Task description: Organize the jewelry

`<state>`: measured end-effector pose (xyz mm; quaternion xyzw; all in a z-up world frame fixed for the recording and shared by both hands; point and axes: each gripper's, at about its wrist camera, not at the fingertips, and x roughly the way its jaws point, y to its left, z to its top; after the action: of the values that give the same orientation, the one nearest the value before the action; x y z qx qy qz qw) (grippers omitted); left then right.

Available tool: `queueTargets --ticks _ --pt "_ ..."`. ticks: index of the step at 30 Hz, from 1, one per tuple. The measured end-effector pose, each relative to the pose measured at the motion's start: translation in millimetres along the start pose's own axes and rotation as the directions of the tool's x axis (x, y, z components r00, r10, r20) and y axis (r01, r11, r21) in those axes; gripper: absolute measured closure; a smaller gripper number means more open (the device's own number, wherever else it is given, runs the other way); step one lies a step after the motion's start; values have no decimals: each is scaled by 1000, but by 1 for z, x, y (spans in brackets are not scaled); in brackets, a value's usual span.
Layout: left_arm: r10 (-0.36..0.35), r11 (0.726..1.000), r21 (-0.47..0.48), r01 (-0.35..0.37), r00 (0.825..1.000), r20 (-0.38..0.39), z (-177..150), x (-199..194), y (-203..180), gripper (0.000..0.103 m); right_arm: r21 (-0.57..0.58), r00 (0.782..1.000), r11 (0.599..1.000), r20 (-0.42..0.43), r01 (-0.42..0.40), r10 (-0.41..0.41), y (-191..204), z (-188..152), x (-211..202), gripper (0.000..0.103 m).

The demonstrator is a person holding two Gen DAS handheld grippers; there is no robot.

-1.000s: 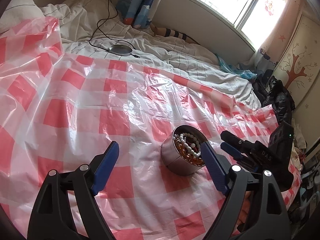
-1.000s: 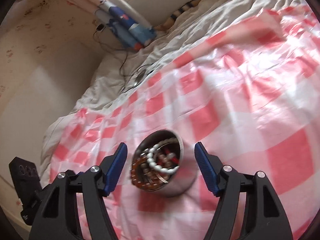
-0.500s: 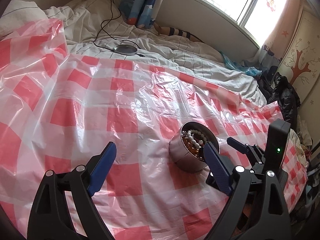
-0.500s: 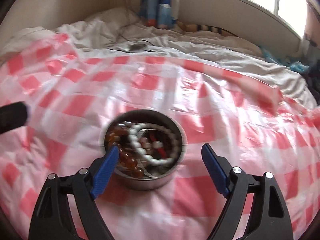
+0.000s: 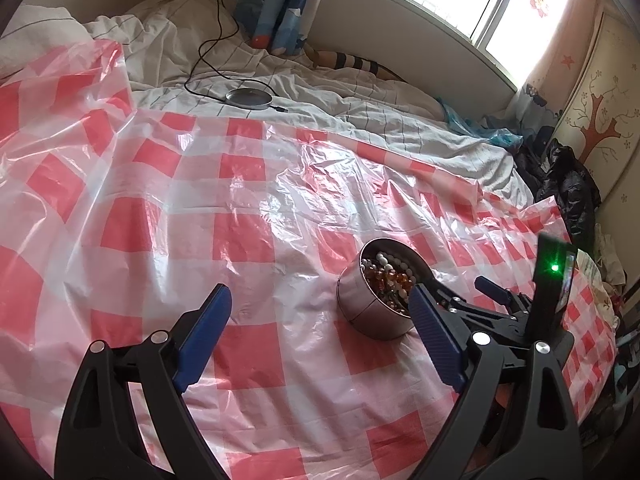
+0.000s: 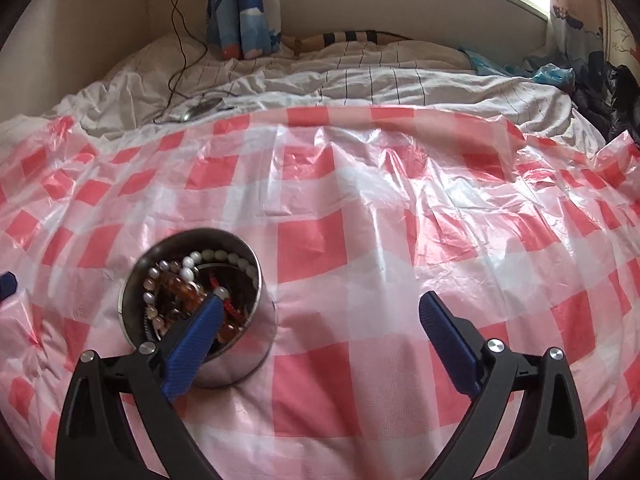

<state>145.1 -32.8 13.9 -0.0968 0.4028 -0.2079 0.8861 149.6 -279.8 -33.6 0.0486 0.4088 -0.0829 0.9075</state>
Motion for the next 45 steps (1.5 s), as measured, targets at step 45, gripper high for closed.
queueTargets --ticks 45 --pt "279 942 138 -306 943 182 -123 -102 -60 8 111 992 994 130 -6 -9 -16 -113 -173 7"
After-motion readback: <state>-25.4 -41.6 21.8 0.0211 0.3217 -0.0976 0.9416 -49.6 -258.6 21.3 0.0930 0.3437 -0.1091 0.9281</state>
